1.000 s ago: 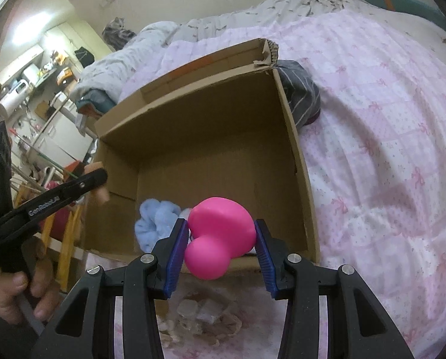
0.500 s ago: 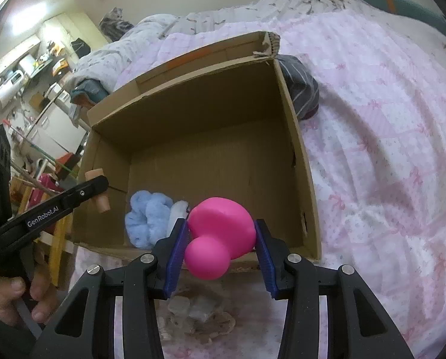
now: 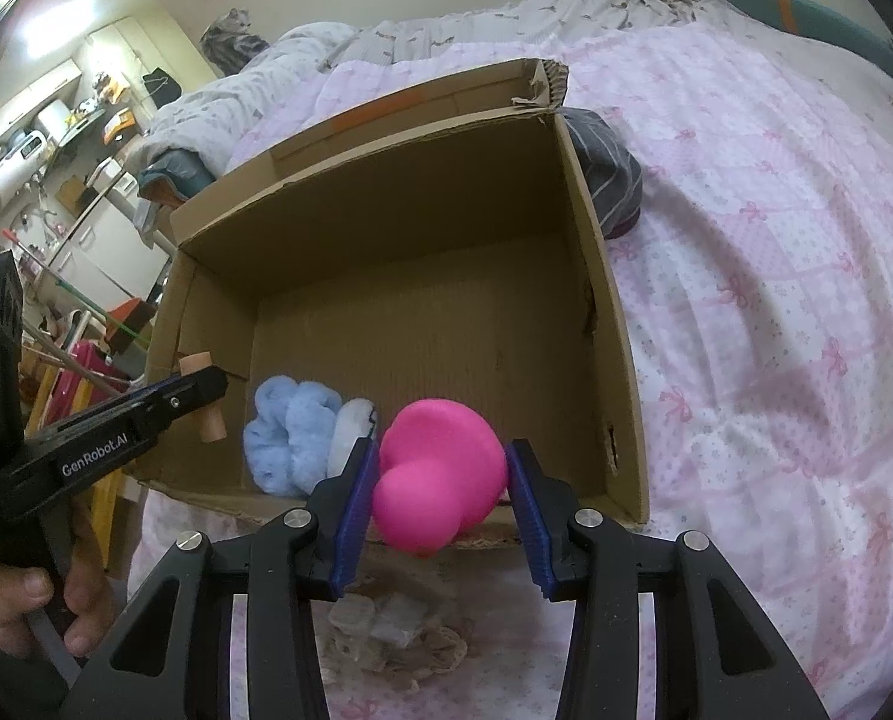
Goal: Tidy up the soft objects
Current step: 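Open both tools, dropping the pink toy and cylinder into the box, then move both open tools back down to the items on the quilt, then grasp the clear plastic bag with the right tool while the left tool grasps the crumpled white cloth, then carry the plastic bag and white cloth over the box with both tools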
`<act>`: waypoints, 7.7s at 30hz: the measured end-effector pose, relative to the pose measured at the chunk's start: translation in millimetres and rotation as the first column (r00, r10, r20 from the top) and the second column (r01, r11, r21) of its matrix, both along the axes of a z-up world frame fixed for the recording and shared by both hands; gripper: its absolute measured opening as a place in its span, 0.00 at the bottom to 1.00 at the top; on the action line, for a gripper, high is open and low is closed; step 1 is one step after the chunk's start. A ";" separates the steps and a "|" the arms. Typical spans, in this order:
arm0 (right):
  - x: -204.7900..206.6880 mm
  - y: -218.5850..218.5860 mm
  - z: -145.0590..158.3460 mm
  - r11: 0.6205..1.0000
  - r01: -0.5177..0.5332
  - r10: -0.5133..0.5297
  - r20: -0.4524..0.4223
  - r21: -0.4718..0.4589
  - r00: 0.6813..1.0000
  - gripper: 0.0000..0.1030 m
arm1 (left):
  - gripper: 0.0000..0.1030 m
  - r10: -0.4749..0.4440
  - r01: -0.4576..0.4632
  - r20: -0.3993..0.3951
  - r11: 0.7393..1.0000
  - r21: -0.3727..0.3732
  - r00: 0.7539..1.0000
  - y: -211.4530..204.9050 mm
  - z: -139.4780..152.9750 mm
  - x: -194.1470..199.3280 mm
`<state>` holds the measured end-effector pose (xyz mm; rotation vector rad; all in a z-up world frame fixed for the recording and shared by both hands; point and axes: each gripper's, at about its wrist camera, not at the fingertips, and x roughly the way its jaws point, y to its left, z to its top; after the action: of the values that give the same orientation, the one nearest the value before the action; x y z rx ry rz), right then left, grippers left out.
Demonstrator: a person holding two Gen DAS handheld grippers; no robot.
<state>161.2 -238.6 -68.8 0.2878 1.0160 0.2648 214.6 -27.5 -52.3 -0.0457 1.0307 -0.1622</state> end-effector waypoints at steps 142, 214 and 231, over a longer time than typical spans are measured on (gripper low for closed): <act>-65.4 75.3 12.3 0.974 -0.222 0.223 -0.022 0.030 0.975 0.26 | 0.73 0.194 -0.198 -0.131 0.980 -0.015 0.972 47.7 -14.0 -118.1; -43.0 -5.3 57.0 0.986 -0.070 0.041 0.182 0.154 0.982 0.26 | 0.19 0.165 -0.168 0.034 0.977 0.134 0.986 34.2 61.2 -42.2; 7.8 7.6 7.3 0.998 -0.064 0.065 0.045 -0.011 0.997 0.26 | 0.18 0.058 -0.068 0.085 0.991 0.113 0.995 -1.2 16.1 -5.4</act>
<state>169.0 -231.0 -61.5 0.2397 0.9829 0.3237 209.2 -28.7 -36.2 0.0331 0.9543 -0.0464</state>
